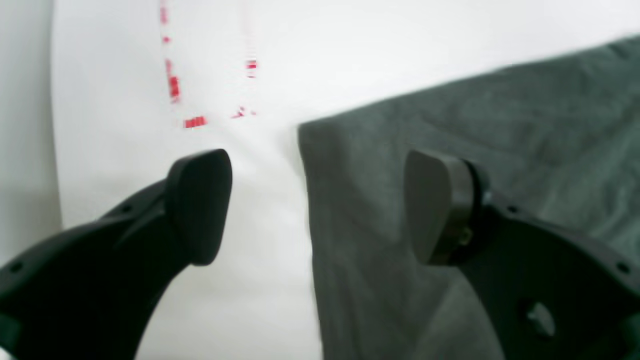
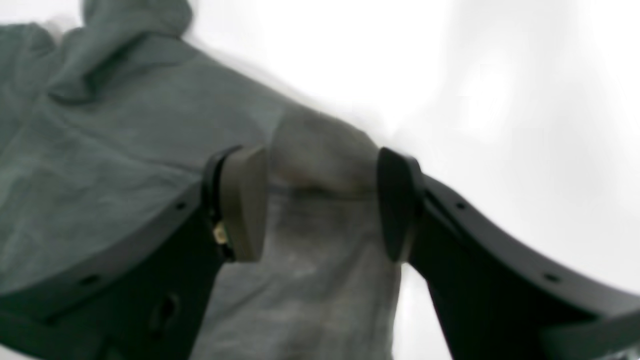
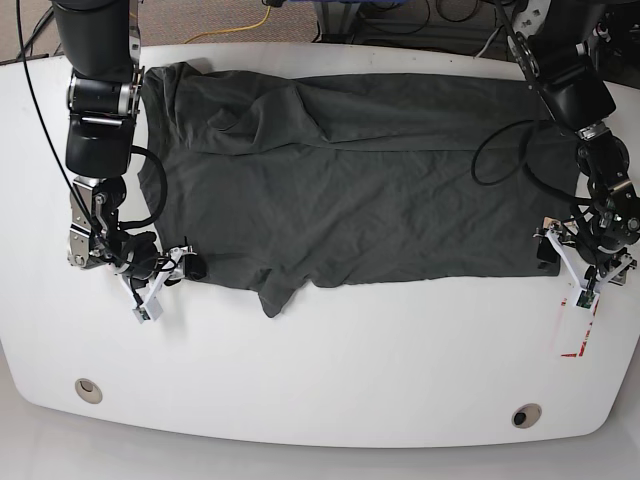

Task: Layout the t-shirt on the table in an organized manner, then fold the t-shirt properly
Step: 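Release the edge and move both grippers to the opposite shirt corners, then grasp the opposite shirt corners with both grippers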

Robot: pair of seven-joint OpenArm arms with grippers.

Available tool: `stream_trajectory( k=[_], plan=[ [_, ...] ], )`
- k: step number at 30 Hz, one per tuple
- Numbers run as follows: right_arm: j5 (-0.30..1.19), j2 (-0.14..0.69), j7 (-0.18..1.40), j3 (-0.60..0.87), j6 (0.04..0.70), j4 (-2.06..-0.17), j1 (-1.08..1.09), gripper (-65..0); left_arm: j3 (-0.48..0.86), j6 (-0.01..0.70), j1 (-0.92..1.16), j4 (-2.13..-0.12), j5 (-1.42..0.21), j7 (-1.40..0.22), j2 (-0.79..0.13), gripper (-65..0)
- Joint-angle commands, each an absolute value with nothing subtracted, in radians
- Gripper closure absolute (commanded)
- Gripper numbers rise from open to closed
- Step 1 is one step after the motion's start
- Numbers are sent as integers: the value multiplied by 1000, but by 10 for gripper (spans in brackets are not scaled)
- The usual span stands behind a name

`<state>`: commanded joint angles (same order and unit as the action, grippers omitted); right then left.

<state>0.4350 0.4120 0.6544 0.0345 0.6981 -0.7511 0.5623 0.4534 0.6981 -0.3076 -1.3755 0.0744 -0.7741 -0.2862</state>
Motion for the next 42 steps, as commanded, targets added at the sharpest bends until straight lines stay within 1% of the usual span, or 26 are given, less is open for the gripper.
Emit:
stream_trajectory(
  k=[10, 15, 16, 18, 21, 22, 23, 27, 32, 35, 40, 42],
  plan=[
    [438, 409, 650, 19, 698, -753, 541, -335, 453, 698, -283, -1376, 73, -771, -286, -511],
    [438, 389, 657, 19, 698, -780, 524, -315, 453, 698, -286, -1374, 73, -771, -286, -511],
    [437, 386, 657, 19, 698, -783, 524, -301, 453, 698, -286, -1374, 73, -771, -286, -511],
    [437, 384, 657, 19, 698, -789, 515, -233, 453, 698, -286, -1374, 73, -771, -286, -511],
    [437, 381, 654, 19, 698, -792, 506, -101, 453, 698, -289, -1374, 74, -771, -286, -511],
    [437, 381, 654, 19, 698, -792, 506, -48, 453, 698, -289, -1374, 74, -771, -286, -511],
    [437, 381, 654, 18, 698, -792, 506, -30, 453, 698, -289, -1372, 74, -771, -286, -511],
    [437, 381, 654, 18, 698, -792, 504, -16, 452, 698, -300, -1348, 74, -771, -286, -511],
    [437, 383, 654, 18, 698, -792, 503, -6, 452, 698, -351, -1259, 74, -763, -288, -511],
    [437, 384, 654, 18, 698, -794, 503, 0, 452, 698, -377, -1188, 74, -713, -306, -511],
    [437, 383, 654, 18, 698, -794, 503, 0, 450, 698, -412, -1050, 76, -624, -311, -511],
    [437, 383, 654, 18, 698, -794, 503, 0, 450, 698, -427, -993, 76, -604, -332, -511]
  ],
)
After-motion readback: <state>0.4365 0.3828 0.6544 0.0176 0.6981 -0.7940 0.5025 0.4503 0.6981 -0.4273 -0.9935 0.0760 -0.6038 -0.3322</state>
